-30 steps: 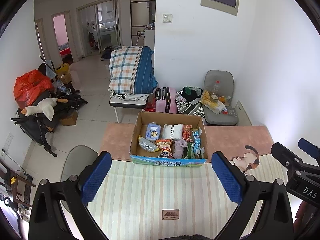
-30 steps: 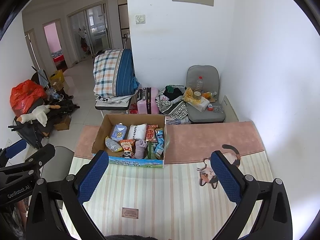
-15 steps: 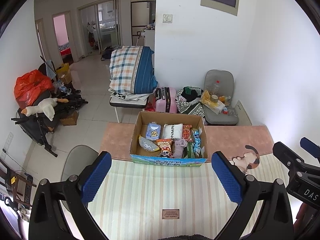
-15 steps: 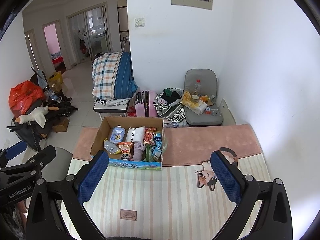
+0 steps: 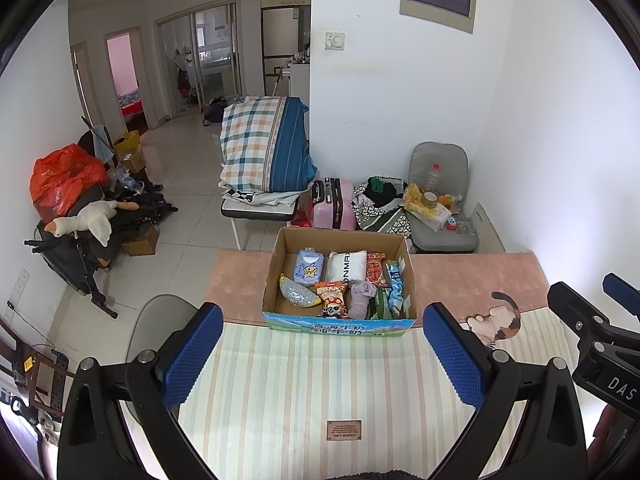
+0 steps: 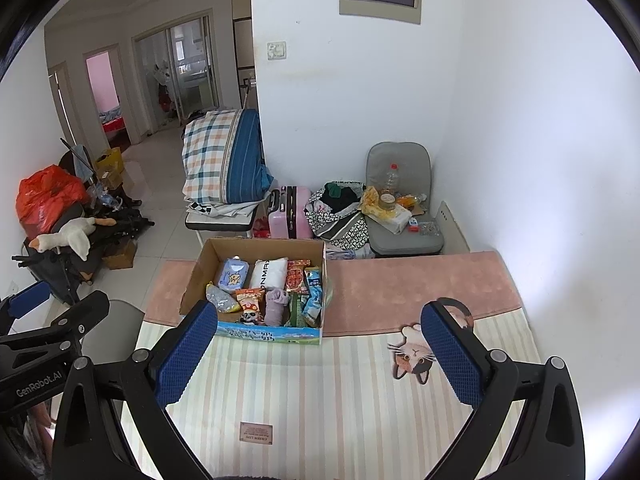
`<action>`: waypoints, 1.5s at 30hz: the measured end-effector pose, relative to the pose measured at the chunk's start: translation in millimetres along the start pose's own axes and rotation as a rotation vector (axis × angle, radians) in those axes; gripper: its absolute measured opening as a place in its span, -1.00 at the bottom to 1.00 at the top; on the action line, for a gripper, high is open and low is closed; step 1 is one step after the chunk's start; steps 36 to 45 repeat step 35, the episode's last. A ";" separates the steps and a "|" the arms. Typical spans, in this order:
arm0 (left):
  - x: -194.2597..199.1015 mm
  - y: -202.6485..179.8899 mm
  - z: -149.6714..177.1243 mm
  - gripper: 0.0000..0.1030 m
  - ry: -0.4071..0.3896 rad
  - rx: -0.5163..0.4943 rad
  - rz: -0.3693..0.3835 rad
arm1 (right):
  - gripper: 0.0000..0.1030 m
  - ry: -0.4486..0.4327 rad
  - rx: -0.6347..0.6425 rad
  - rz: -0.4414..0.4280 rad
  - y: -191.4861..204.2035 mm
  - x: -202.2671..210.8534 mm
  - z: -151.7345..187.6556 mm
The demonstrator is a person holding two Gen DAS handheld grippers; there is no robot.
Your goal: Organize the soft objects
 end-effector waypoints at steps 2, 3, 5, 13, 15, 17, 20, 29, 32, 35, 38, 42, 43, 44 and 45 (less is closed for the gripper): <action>0.5 0.0 0.6 0.99 -0.001 -0.002 -0.002 | 1.00 0.001 0.000 0.000 0.4 0.2 0.0; 0.2 -0.2 0.8 0.99 -0.001 -0.003 -0.002 | 1.00 0.000 0.002 0.001 0.5 0.3 -0.2; 0.1 -0.5 1.0 0.99 0.000 -0.002 -0.003 | 1.00 -0.001 0.000 0.001 0.7 0.2 -0.3; 0.1 1.2 2.9 0.99 0.004 -0.003 -0.008 | 1.00 0.002 0.002 -0.004 0.6 0.2 0.3; -0.2 1.1 2.3 0.99 0.002 -0.004 -0.009 | 1.00 0.002 0.003 -0.005 1.1 0.5 0.2; -0.1 2.5 2.7 0.99 0.002 -0.001 -0.010 | 1.00 0.002 0.004 -0.005 1.3 0.4 0.3; 0.1 2.3 2.7 0.99 0.001 -0.004 -0.010 | 1.00 0.001 0.005 -0.005 1.6 0.4 0.1; 1.6 4.8 2.8 0.99 -0.007 -0.002 -0.012 | 1.00 0.003 0.005 -0.008 2.4 -0.2 0.6; 1.4 3.9 2.5 0.99 -0.009 -0.005 -0.012 | 1.00 0.003 0.006 -0.008 2.4 -0.5 0.3; 1.7 2.4 3.7 0.99 -0.009 -0.006 -0.013 | 1.00 0.001 0.006 -0.010 2.5 -0.8 0.0; 1.7 2.4 3.7 0.99 -0.009 -0.006 -0.013 | 1.00 0.001 0.006 -0.010 2.5 -0.8 0.0; 1.7 2.4 3.7 0.99 -0.009 -0.006 -0.013 | 1.00 0.001 0.006 -0.010 2.5 -0.8 0.0; 1.7 2.4 3.7 0.99 -0.009 -0.006 -0.013 | 1.00 0.001 0.006 -0.010 2.5 -0.8 0.0; 1.7 2.4 3.7 0.99 -0.009 -0.006 -0.013 | 1.00 0.001 0.006 -0.010 2.5 -0.8 0.0; 1.7 2.4 3.7 0.99 -0.009 -0.006 -0.013 | 1.00 0.001 0.006 -0.010 2.5 -0.8 0.0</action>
Point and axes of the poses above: each gripper's, at about its wrist camera, not at the fingertips, and x roughly against the way its jaws point, y to its left, z to its underside, the point moved 7 cm from there along -x, roughly the way its jaws point, and after that the axes turned 14 degrees about -y, right-handed, at the moved point
